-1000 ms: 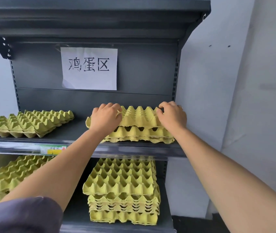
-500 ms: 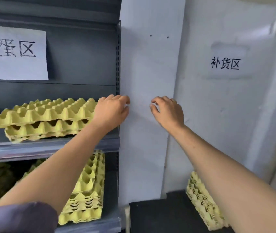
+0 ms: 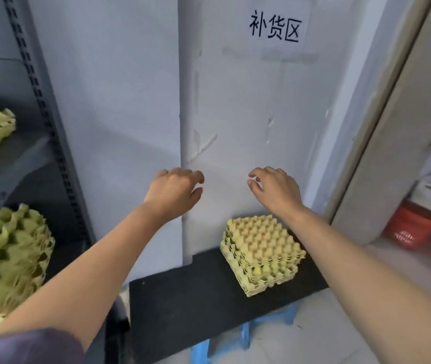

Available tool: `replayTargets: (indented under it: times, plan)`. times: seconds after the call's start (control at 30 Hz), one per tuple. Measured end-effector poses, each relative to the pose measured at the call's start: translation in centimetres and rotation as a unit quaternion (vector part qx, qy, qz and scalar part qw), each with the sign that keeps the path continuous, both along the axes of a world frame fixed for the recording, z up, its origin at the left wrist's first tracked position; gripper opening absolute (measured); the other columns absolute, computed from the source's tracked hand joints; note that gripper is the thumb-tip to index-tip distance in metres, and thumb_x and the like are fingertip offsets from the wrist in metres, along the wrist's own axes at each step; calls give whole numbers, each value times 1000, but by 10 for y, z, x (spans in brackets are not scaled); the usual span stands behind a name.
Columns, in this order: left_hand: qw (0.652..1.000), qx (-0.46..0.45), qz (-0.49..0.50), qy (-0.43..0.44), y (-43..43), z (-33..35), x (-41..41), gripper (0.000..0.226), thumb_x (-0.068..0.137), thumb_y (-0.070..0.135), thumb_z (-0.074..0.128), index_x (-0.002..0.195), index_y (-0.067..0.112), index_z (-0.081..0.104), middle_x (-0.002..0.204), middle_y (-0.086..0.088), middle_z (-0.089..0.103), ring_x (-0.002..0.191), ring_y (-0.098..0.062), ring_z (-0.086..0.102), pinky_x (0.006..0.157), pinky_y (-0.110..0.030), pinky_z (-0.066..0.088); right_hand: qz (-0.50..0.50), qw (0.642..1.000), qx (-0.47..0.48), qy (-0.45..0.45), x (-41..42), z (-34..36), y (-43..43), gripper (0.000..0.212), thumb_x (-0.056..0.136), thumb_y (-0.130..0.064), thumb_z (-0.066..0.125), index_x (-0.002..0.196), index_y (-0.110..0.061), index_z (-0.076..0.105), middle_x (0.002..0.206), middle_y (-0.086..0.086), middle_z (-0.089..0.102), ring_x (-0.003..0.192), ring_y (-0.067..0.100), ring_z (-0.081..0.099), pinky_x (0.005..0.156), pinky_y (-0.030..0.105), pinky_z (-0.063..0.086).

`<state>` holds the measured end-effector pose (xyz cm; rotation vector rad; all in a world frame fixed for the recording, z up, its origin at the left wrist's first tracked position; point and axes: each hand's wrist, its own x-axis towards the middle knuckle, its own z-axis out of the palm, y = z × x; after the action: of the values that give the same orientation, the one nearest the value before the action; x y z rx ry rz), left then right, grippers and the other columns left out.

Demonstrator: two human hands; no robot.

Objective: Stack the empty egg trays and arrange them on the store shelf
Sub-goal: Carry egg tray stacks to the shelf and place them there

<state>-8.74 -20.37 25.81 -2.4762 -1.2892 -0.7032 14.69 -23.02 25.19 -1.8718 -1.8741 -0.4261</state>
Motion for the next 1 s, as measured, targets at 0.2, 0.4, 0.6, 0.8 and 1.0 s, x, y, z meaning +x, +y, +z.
replayTargets:
  times: [0.2, 0.4, 0.6, 0.8, 1.0]
  plan:
    - [998, -58, -16, 32, 71, -37, 60, 30, 96, 34, 40, 121, 24, 53, 112, 4, 63, 107, -21, 55, 88, -33, 40, -28, 997, -69, 10, 58, -40, 56, 33, 98, -37, 43, 123, -21, 59, 116, 3, 64, 107, 27, 56, 83, 37, 48]
    - [988, -139, -40, 61, 145, -70, 115, 31, 96, 36, 39, 122, 25, 52, 117, 4, 61, 109, -20, 54, 89, -33, 38, -47, 990, -135, 19, 101, -74, 110, 33, 98, -35, 43, 124, -21, 58, 115, 4, 63, 106, 27, 57, 82, 38, 50]
    - [973, -205, -61, 87, 180, -110, 165, 30, 97, 35, 38, 122, 25, 52, 117, 3, 60, 110, -20, 54, 91, -34, 38, -77, 978, -189, 31, 154, -111, 138, 29, 97, -32, 43, 117, -19, 60, 107, 5, 64, 100, 28, 59, 74, 35, 47]
    - [960, -260, -37, 96, 205, -155, 217, 31, 97, 35, 39, 123, 27, 51, 118, 5, 60, 112, -19, 53, 90, -34, 38, -78, 956, -271, 74, 217, -157, 166, 34, 95, -38, 46, 125, -25, 56, 115, 4, 64, 104, 27, 60, 82, 42, 51]
    - [943, -320, 39, 81, 219, -203, 260, 32, 96, 36, 40, 125, 28, 50, 118, 6, 60, 112, -19, 54, 89, -33, 41, -33, 936, -334, 101, 271, -201, 202, 31, 95, -35, 46, 122, -23, 57, 112, 6, 64, 104, 28, 60, 81, 43, 52]
